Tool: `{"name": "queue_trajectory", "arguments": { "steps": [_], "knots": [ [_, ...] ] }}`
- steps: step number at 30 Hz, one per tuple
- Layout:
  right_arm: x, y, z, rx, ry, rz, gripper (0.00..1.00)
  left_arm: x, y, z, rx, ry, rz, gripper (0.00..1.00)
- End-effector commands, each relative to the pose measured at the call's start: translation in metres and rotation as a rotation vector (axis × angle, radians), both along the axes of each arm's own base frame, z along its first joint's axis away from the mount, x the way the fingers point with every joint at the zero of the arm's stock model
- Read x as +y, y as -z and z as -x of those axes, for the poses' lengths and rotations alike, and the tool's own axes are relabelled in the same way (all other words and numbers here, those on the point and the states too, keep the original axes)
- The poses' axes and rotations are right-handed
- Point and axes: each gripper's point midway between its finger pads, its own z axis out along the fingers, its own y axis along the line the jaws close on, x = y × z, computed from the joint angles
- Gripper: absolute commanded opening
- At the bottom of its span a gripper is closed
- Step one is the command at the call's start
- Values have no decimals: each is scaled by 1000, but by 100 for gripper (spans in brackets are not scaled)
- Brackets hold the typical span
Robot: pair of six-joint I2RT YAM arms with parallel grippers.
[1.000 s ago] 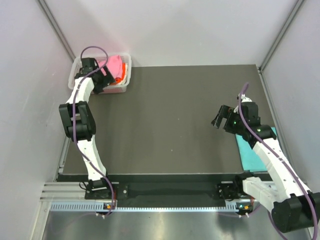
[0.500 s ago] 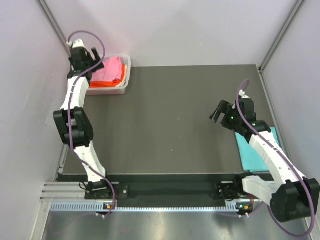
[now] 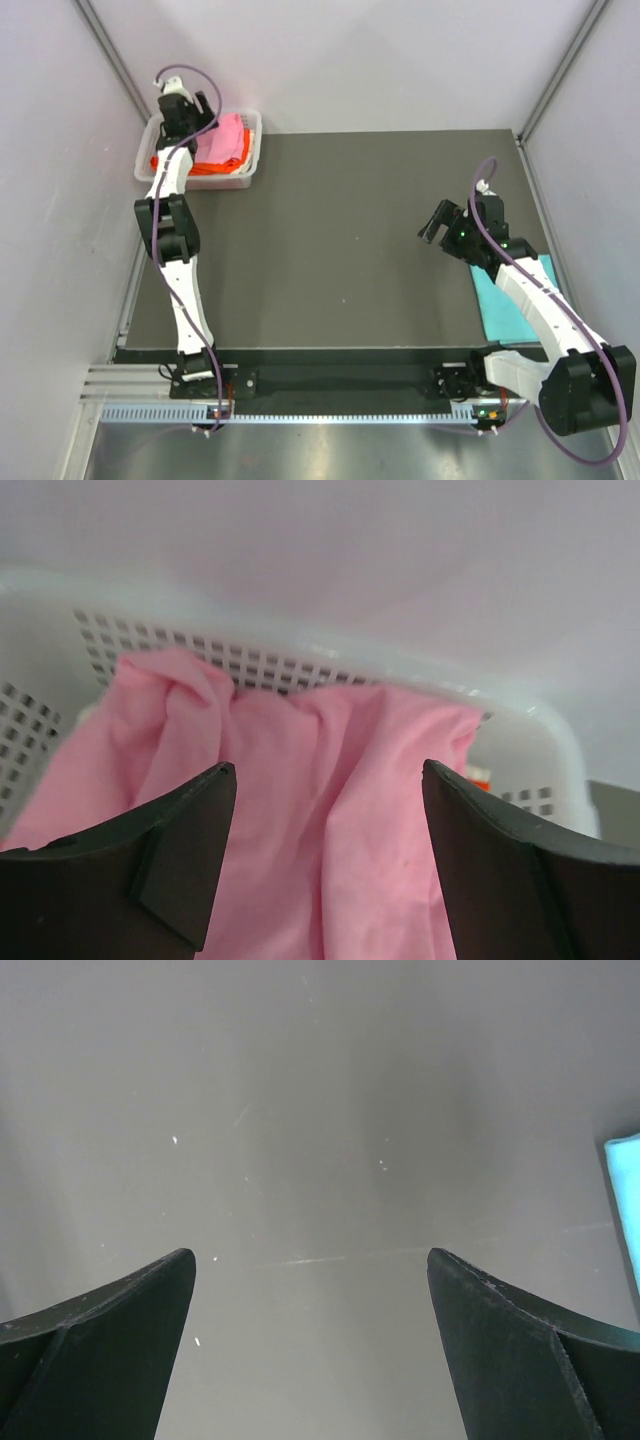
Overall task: Fold and stack the t-shirts
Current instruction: Grab the tshirt from the pile
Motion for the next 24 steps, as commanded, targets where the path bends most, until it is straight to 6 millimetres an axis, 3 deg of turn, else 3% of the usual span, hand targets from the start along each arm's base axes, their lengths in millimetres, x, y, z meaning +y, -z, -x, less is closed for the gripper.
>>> {"name": "queue_trajectory", "arguments": {
  "steps": [1, 3, 6, 8, 10, 14, 15, 18, 20, 21, 22, 24],
  "knots": [
    [-7, -11, -1, -20, 36, 7, 99, -3, -12, -12, -66, 19, 21, 79],
    [-12, -12, -1, -24, 60, 20, 100, -3, 7, -14, -36, 21, 29, 79],
    [-13, -12, 0, -21, 60, 26, 100, -6, 21, -16, -24, 34, 32, 75],
    [-12, -11, 0, -13, 57, 26, 100, -6, 25, -18, -21, 38, 44, 65],
    [-12, -8, 1, 0, 56, 30, 100, -8, 22, -21, -35, 40, 61, 60],
    [-11, -5, 3, 12, 51, 29, 100, -17, 21, -24, -44, 80, 99, 42],
    [-11, -4, 3, 13, 52, 28, 100, -18, 16, -24, -52, 87, 105, 34],
    [-11, -5, 2, 7, 49, 28, 100, -24, 2, -23, -74, 117, 113, 26],
    [-11, -5, 2, 6, 41, 32, 100, -25, -2, -22, -77, 122, 109, 30],
    [-11, -6, 0, 3, 39, 33, 100, -25, -5, -21, -79, 125, 103, 37],
    [-10, -8, 0, 0, 33, 34, 100, -26, -4, -20, -73, 125, 102, 61],
    [-10, -9, -2, -6, 19, 45, 100, -27, 1, -18, -57, 131, 98, 65]
  ]
}}
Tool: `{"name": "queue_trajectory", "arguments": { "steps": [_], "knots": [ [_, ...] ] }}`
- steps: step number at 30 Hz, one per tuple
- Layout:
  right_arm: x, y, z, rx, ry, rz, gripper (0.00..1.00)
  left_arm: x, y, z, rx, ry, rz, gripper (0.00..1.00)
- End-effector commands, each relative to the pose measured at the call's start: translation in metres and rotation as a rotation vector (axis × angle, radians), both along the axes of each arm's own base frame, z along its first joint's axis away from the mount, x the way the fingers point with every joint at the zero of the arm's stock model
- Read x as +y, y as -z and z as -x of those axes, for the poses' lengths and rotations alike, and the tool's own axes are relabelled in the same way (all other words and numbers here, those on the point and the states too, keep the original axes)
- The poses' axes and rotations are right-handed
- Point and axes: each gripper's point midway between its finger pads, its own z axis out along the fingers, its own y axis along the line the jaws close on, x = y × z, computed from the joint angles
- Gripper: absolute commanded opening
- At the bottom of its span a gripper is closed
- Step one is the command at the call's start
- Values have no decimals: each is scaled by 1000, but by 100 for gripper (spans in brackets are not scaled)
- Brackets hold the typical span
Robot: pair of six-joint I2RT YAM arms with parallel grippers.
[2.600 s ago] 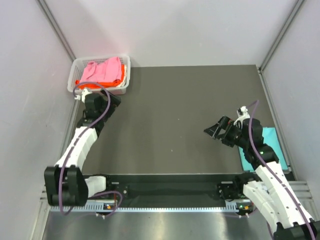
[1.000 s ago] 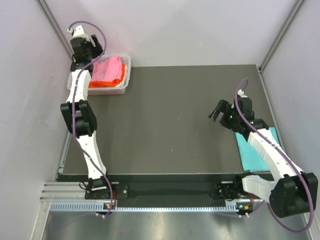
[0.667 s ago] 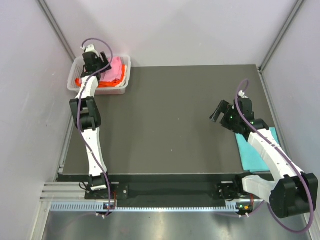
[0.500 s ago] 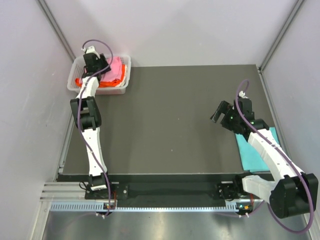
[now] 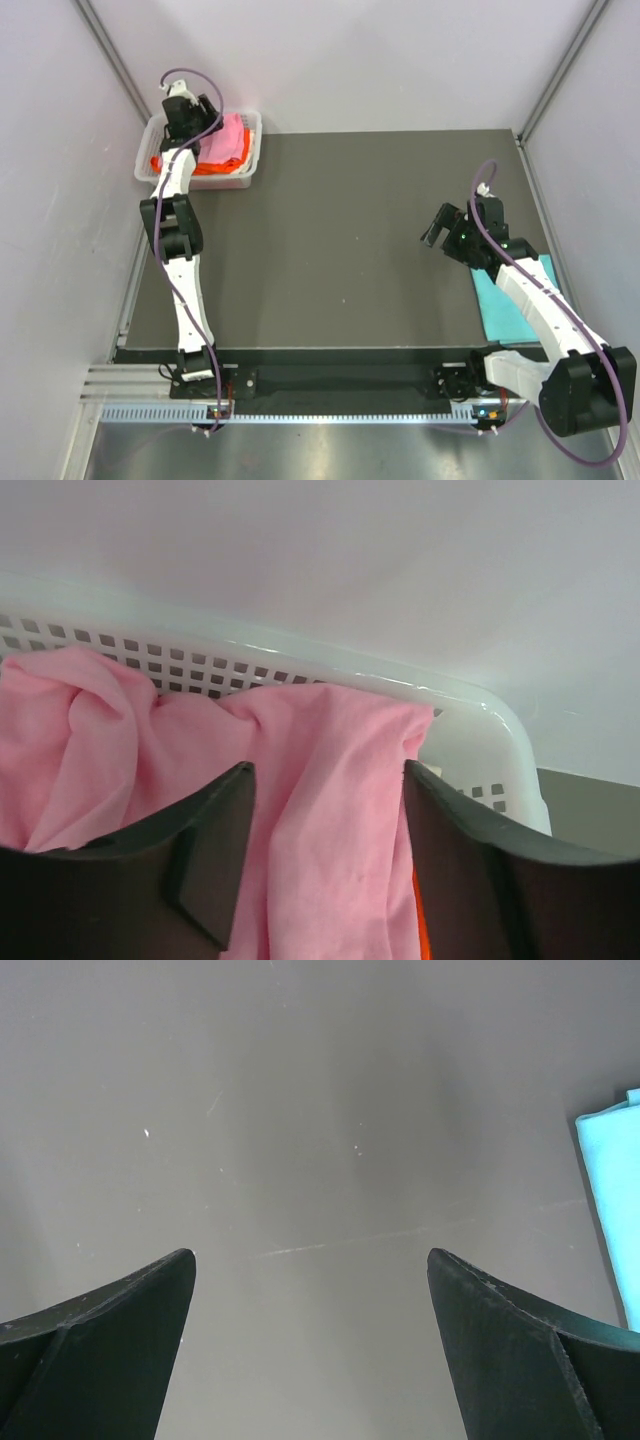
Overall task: Fold and stack the t-shirts
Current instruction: Grab the tshirt from the pile
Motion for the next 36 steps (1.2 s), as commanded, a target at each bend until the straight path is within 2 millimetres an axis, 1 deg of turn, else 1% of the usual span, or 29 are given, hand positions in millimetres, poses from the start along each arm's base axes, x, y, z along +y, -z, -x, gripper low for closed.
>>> {"name": "queue_trajectory", "arguments": {
  "steps": [1, 2, 5, 7, 8, 10, 11, 12, 13, 14, 16, 18, 20, 21, 22, 23, 24, 25, 26, 27, 28, 30, 31, 32, 34, 35, 36],
  "knots": [
    [-3, -16, -11, -45, -7, 17, 100, -5, -24, -2, -62, 35, -8, 68],
    [-3, -15, -10, -40, -13, 21, 100, -7, -20, -1, -56, 43, 1, 69],
    [-4, -11, -6, -18, -19, 32, 100, -11, 4, -2, -18, 54, 27, 70],
    [-5, -13, -5, -23, -20, 33, 100, -14, 13, -1, 0, 54, 39, 70],
    [-5, -13, -4, -25, -25, 36, 100, -15, 20, -2, 7, 56, 43, 69],
    [-5, -12, -5, -23, -25, 39, 100, -20, 26, -2, 17, 66, 50, 67],
    [-6, -11, -5, -18, -27, 42, 100, -23, 32, -3, 24, 71, 53, 65],
    [-5, -9, -5, -7, -32, 46, 100, -25, 34, -3, 27, 72, 61, 63],
    [-5, -10, -6, -7, -34, 48, 100, -28, 27, -7, -6, 86, 64, 61],
    [-5, -9, -6, -3, -35, 50, 100, -29, 31, -9, -5, 91, 70, 59],
    [-6, -8, -9, 0, -35, 54, 100, -35, 31, -11, -4, 108, 89, 55],
    [-5, -7, -11, 4, -40, 58, 100, -37, 32, -13, -8, 111, 109, 53],
    [-5, -6, -13, 8, -42, 59, 100, -40, 34, -13, -10, 118, 121, 47],
    [-5, -7, -14, 7, -41, 60, 100, -40, 32, -14, -16, 120, 125, 45],
    [-5, -7, -15, 8, -44, 61, 100, -39, 29, -14, -20, 120, 124, 34],
    [-5, -6, -15, 10, -46, 64, 100, -41, 24, -14, -29, 131, 126, 26],
    [-5, -6, -17, 12, -45, 64, 100, -41, 12, -15, -51, 133, 127, 16],
    [-4, -6, -17, 11, -49, 67, 100, -41, 4, -16, -63, 129, 132, 0],
    [-5, -6, -18, 13, -47, 69, 100, -42, -13, -15, -91, 130, 132, 0],
    [-5, -5, -18, 14, -50, 68, 100, -44, -22, -14, -104, 129, 145, 0],
    [-5, -6, -20, 8, -49, 68, 100, -47, -41, -12, -132, 127, 146, 0],
    [0, -5, -20, 12, -67, 50, 100, -51, -61, -9, -161, 129, 144, 0],
    [1, -5, -21, 10, -70, 48, 100, -54, -66, -7, -167, 132, 143, 0],
    [2, -5, -22, 10, -73, 42, 100, -63, -89, -3, -198, 146, 137, 0],
    [2, -5, -24, 7, -74, 42, 100, -70, -107, 2, -219, 150, 118, 0],
    [3, -5, -24, 7, -77, 39, 100, -78, -130, 8, -251, 163, 111, 0],
    [4, -4, -24, 9, -81, 37, 100, -81, -140, 11, -265, 171, 103, 0]
  ]
}}
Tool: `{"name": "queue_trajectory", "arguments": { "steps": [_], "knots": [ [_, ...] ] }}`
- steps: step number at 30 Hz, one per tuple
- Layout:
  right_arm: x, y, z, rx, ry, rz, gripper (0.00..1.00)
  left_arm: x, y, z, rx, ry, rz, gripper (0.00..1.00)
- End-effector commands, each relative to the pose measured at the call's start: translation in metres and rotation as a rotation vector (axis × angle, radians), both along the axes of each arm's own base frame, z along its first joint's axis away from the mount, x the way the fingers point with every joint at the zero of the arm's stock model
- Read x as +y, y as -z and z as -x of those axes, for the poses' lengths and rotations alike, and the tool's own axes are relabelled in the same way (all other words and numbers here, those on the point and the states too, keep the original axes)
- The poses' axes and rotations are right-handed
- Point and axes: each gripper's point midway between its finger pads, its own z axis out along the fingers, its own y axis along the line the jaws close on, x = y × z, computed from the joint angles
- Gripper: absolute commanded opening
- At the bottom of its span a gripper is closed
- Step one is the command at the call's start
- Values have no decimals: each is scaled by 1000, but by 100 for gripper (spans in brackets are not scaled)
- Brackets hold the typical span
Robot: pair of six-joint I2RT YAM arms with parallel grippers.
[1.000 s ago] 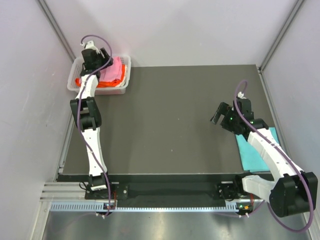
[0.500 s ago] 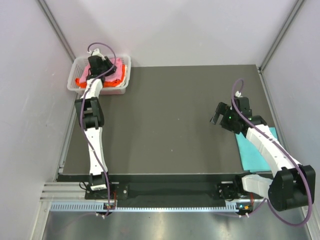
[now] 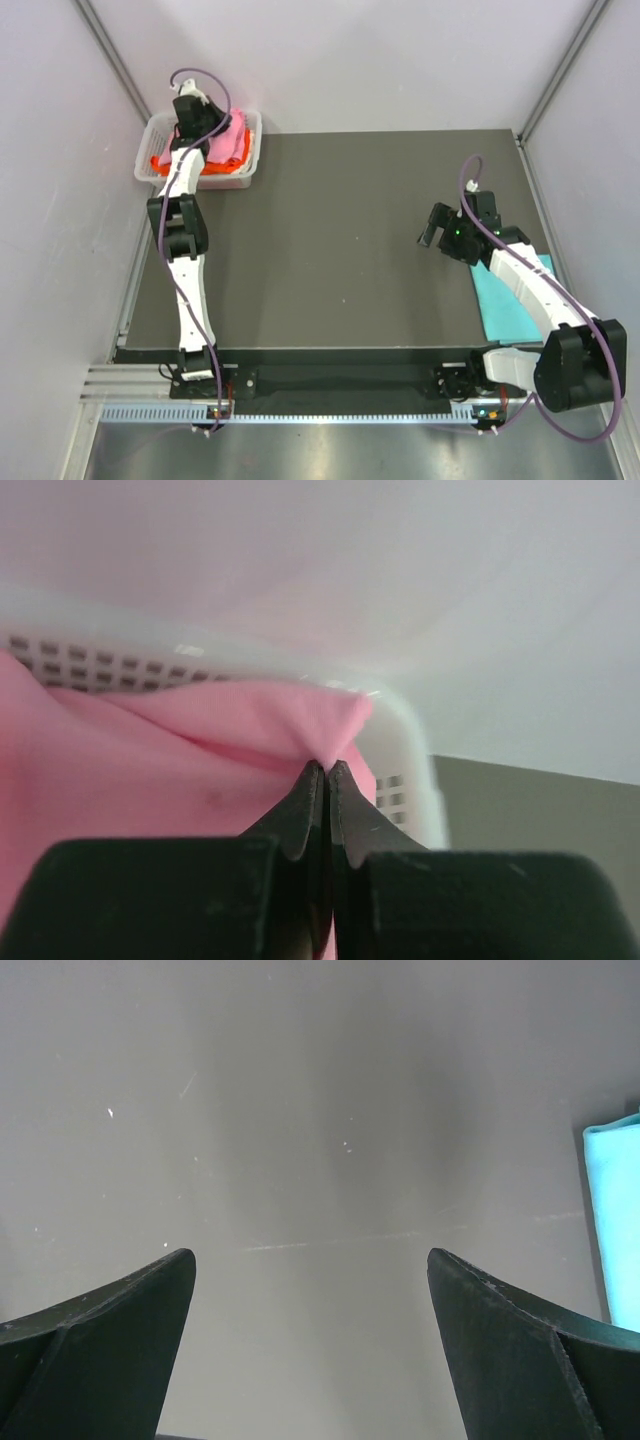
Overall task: Fold and stack the t-shirts
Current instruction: Grab the tshirt from the pile, then move the tshirt to the center of the board
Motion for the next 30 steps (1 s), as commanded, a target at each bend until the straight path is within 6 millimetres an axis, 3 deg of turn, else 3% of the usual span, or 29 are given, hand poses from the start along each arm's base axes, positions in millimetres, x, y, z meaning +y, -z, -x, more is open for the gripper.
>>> {"name": "queue_trajectory", "arguments": {
  "steps": [1, 3, 9, 13, 15, 16, 18, 19, 21, 24, 25, 26, 27, 28, 29, 30],
  "knots": [
    [1, -21, -18, -76, -11, -16, 100, -35, -174, 25, -307, 58, -37, 0],
    [4, -20, -17, -78, -19, -28, 100, -42, -198, 33, -345, 68, -51, 0],
    [6, -24, -16, -81, -47, -39, 100, -57, -305, 76, -538, 101, 28, 0],
    [10, -29, -22, -40, -88, -69, 100, -71, -384, 123, -664, 154, 141, 0],
    [16, -30, -23, 6, -126, -107, 100, -84, -410, 145, -698, 187, 168, 0],
    [21, -26, -20, 39, -157, -123, 100, -94, -430, 166, -724, 212, 173, 0],
    [24, -27, -21, 49, -167, -131, 100, -112, -439, 185, -718, 272, 189, 0],
    [24, -26, -20, 57, -166, -135, 100, -132, -454, 209, -736, 327, 207, 0],
    [25, -28, -18, 50, -178, -129, 100, -158, -452, 231, -708, 435, 250, 0],
    [33, -33, -11, 27, -238, -133, 100, -195, -424, 257, -611, 539, 262, 0],
    [39, -39, -9, 1, -286, -142, 100, -205, -397, 264, -533, 574, 276, 0],
    [46, -41, -5, -11, -338, -140, 100, -215, -396, 289, -511, 647, 288, 2],
    [53, -46, -2, -28, -377, -150, 100, -217, -362, 276, -438, 638, 298, 7],
    [65, -53, 2, -53, -436, -190, 100, -221, -355, 297, -418, 675, 294, 13],
    [76, -57, 9, -69, -486, -200, 100, -225, -299, 296, -284, 685, 320, 14],
    [82, -59, 13, -79, -515, -204, 100, -227, -281, 308, -254, 720, 315, 21]
  ]
}}
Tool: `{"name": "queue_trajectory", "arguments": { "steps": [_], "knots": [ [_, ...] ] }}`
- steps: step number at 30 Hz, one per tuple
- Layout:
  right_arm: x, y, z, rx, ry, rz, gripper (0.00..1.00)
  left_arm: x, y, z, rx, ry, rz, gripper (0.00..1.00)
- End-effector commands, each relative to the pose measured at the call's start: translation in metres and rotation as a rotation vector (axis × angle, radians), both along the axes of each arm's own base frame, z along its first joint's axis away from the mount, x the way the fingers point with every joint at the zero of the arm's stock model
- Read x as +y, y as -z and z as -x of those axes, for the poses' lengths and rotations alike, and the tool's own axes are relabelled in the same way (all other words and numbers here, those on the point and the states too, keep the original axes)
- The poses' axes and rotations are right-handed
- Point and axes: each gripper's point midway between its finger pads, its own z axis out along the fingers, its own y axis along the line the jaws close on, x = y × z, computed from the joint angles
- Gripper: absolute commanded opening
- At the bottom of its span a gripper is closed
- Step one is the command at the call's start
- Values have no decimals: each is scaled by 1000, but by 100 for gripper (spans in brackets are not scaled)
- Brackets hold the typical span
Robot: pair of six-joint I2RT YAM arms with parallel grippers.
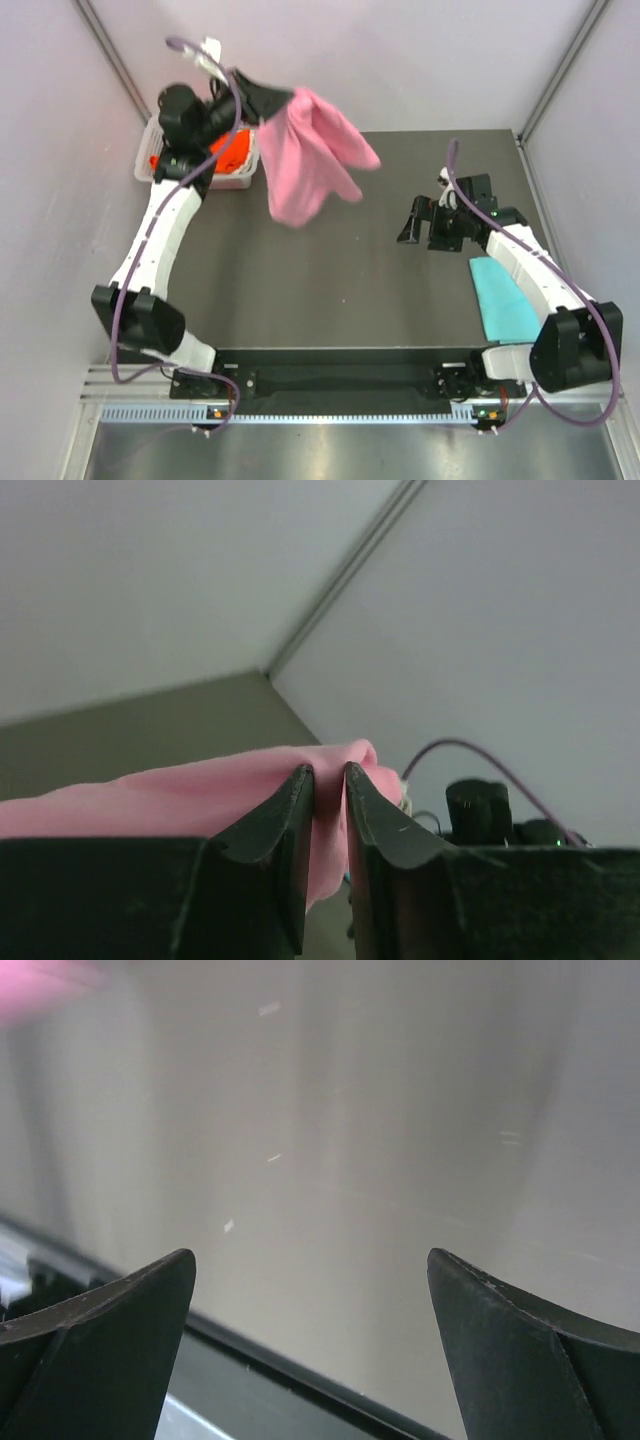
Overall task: Fold and stack the t-shirts
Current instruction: Move the tshirt to the center of the board, then flatten the tshirt out
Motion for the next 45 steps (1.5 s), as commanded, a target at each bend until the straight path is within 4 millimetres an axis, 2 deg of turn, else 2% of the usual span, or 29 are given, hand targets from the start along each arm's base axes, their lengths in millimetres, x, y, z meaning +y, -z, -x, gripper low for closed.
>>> {"name": "queue_trajectory", "arguments": {
  "steps": [1, 2, 3, 5, 6, 7, 9, 10, 11, 12, 13, 16, 19, 22, 25, 27, 28, 29, 30, 31, 32, 33, 34, 35, 36, 38, 40, 42, 45],
  "knots": [
    [38, -35, 15, -134, -206, -88, 100, -4, 69, 40, 137, 121, -55, 26],
    [47, -34, 23, -134, -241, -97, 100, -2, 118, 46, 227, 116, -99, 29],
    [51, -33, 28, -129, -254, -109, 100, 4, 125, 69, 254, 99, -123, 37],
    [63, -26, 42, -124, -302, -152, 100, 14, 169, 86, 335, 30, -188, 39],
    [68, -23, 47, -113, -306, -175, 100, 20, 205, 111, 425, 22, -225, 39],
    [74, -22, 50, -125, -321, -197, 100, 27, 224, 122, 481, -4, -258, 41],
    [87, -6, 68, -80, -368, -201, 100, 42, 261, 139, 536, -76, -346, 47],
    [90, 5, 71, -65, -370, -173, 100, 47, 265, 160, 542, -84, -391, 60],
    [97, 9, 78, -60, -398, -159, 100, 54, 270, 164, 540, -131, -425, 77],
    [98, 13, 78, -60, -403, -143, 100, 57, 263, 176, 504, -146, -443, 96],
    [97, 20, 76, -53, -388, -117, 100, 53, 260, 187, 480, -134, -471, 99],
    [93, 34, 70, -31, -357, -70, 100, 67, 252, 203, 417, -222, -537, 99],
    [88, 42, 60, -22, -312, -28, 100, 77, 261, 211, 428, -264, -566, 99],
    [89, 46, 53, -18, -284, -23, 96, 84, 273, 208, 511, -334, -524, 99],
    [91, 49, 46, -12, -260, -27, 91, 80, 264, 203, 500, -350, -428, 99],
    [89, 51, 40, -8, -229, -19, 90, 85, 267, 202, 522, -400, -371, 99],
    [88, 53, 37, -5, -218, -18, 90, 100, 269, 196, 540, -503, -332, 99],
    [85, 54, 33, -2, -202, -20, 90, 102, 285, 198, 550, -511, -336, 99],
    [84, 55, 28, 6, -183, -23, 89, 101, 276, 200, 494, -498, -312, 99],
    [82, 56, 26, 11, -175, -23, 88, 95, 275, 204, 457, -449, -340, 88],
    [78, 57, 18, 15, -160, -18, 85, 91, 285, 206, 464, -412, -379, 73],
    [75, 59, 14, 18, -158, -9, 83, 84, 291, 208, 483, -370, -395, 73],
    [73, 60, 10, 21, -154, -4, 82, 79, 306, 209, 539, -340, -420, 59],
    [67, 61, 4, 20, -148, 3, 81, 65, 312, 214, 574, -251, -429, 56],
    [64, 63, 0, 27, -145, 4, 77, 54, 331, 211, 656, -199, -461, 54],
    [62, 65, -11, 32, -148, 0, 73, 38, 356, 202, 775, -149, -440, 47],
    [64, 63, -21, 29, -162, -11, 69, 31, 371, 200, 851, -127, -439, 47],
    [63, 64, -26, 26, -177, -1, 69, 28, 389, 193, 899, -138, -464, 46],
    [65, 68, -30, 31, -200, 4, 71, 22, 404, 186, 939, -134, -477, 48]
  ]
}}
